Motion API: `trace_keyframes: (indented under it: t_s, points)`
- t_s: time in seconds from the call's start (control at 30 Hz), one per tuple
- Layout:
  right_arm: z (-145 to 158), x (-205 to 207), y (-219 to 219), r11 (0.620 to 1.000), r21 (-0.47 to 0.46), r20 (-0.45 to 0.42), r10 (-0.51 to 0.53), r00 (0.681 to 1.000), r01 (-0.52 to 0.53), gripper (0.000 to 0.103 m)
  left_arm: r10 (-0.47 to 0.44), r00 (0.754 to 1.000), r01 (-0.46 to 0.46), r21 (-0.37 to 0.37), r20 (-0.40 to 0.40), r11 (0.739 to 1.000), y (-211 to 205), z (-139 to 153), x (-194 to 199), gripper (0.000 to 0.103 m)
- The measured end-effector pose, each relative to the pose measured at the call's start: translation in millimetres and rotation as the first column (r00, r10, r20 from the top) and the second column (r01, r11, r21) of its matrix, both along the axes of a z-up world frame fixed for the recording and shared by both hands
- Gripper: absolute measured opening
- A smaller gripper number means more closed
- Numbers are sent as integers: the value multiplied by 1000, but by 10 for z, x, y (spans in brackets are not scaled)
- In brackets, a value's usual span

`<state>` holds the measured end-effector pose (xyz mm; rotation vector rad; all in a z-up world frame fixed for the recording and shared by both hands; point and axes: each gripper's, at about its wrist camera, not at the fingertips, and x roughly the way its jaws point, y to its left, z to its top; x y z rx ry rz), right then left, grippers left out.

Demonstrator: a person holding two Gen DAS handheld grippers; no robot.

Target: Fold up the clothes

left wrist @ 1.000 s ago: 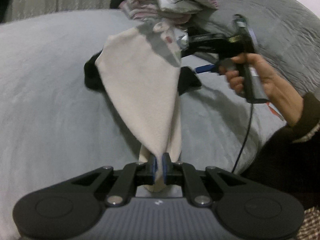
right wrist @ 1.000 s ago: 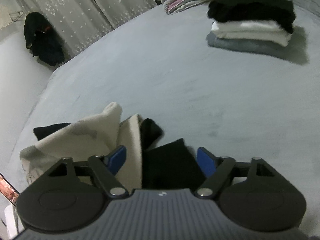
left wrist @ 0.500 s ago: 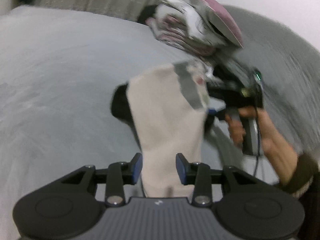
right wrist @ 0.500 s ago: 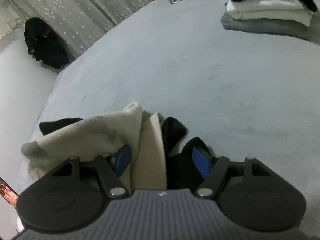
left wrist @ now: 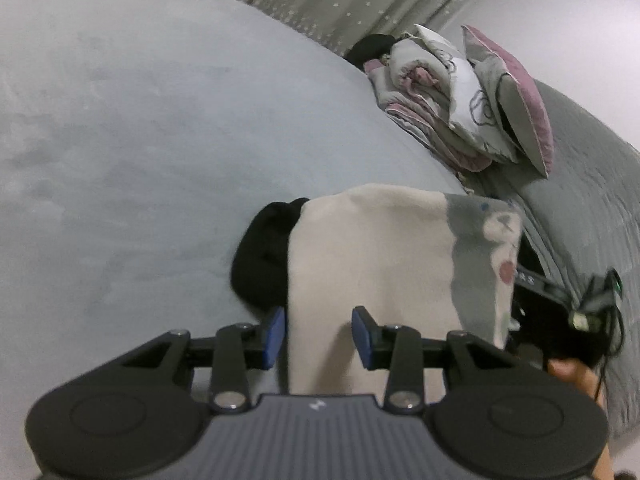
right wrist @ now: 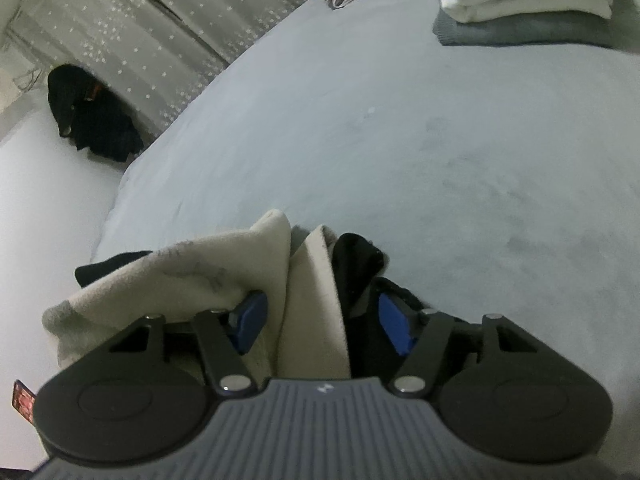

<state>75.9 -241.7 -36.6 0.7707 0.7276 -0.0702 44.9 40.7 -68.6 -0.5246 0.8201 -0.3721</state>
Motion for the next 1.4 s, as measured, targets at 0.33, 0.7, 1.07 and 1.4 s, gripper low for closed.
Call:
trace_keyframes:
  t_s: [0.33, 0.7, 1.07, 1.4]
  points:
    - [-26, 54, 124, 998, -55, 10, 0, 1000, 1, 33, 102, 992, -105, 30, 69, 994, -123, 161, -15, 10]
    - [309, -293, 113, 995, -91, 91, -21, 996, 29, 12, 158, 959, -186, 102, 234, 977, 263, 579, -335, 9]
    - [545, -786, 19, 975, -222, 99, 27, 995, -5, 11, 41, 967, -75, 128, 250, 989, 438, 600, -685, 9]
    - [415, -1140, -113, 930, -350, 25, 128, 991, -111, 11, -147, 974, 101, 250, 171, 963, 417, 320, -1014, 9]
